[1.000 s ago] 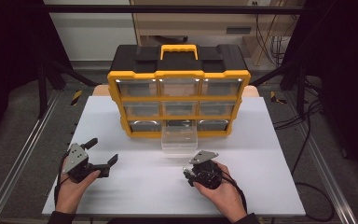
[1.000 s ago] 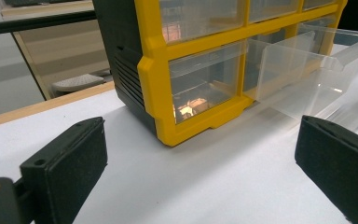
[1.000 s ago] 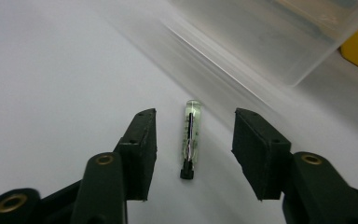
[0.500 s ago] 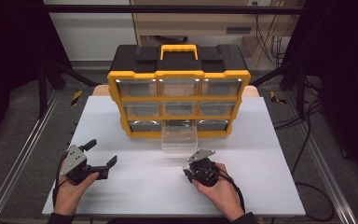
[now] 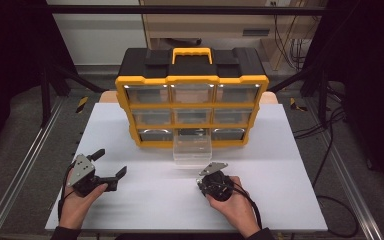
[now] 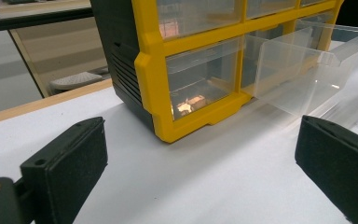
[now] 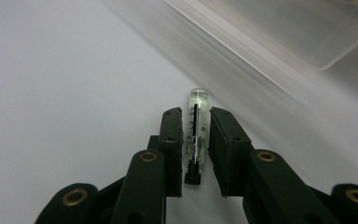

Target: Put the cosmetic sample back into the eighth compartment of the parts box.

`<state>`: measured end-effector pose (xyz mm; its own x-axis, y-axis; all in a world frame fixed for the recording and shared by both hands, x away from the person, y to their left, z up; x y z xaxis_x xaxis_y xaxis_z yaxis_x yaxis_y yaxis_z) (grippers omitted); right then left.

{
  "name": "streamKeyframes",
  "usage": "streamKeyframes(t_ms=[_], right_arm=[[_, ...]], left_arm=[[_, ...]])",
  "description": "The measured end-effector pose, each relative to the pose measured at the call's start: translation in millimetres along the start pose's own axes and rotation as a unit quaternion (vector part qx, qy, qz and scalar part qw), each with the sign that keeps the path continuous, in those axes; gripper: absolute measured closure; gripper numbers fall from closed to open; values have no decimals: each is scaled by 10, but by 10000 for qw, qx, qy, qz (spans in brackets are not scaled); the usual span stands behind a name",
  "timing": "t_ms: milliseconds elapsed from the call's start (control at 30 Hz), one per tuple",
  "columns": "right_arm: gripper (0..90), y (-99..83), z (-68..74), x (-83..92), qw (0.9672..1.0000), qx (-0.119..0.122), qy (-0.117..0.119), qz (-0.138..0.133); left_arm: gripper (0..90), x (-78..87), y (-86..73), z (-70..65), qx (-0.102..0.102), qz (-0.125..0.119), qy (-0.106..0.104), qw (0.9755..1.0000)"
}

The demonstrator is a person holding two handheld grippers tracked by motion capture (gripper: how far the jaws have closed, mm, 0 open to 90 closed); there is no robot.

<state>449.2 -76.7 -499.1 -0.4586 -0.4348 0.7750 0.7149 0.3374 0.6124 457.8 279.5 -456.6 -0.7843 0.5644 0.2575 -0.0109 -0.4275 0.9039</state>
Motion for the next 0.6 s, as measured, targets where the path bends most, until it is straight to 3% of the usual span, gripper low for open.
streamKeyframes(t_ms=[600], right_arm=[[809,-21,29,5,9999,61,-89,-58]], left_arm=[[22,-1,4,-1,-17,-5,1,10000]])
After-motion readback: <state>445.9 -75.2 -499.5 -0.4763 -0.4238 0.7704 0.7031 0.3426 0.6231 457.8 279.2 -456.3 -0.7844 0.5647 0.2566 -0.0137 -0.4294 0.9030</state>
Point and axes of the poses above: each handheld gripper's, and its own axes: x roughly backward along the jaws, y roughly out of its top, z roughly to its left, the point moved 3 cm from there along -x, roughly forward along the jaws, and after that the axes turned 15 degrees about -x, right-handed, at the moved point
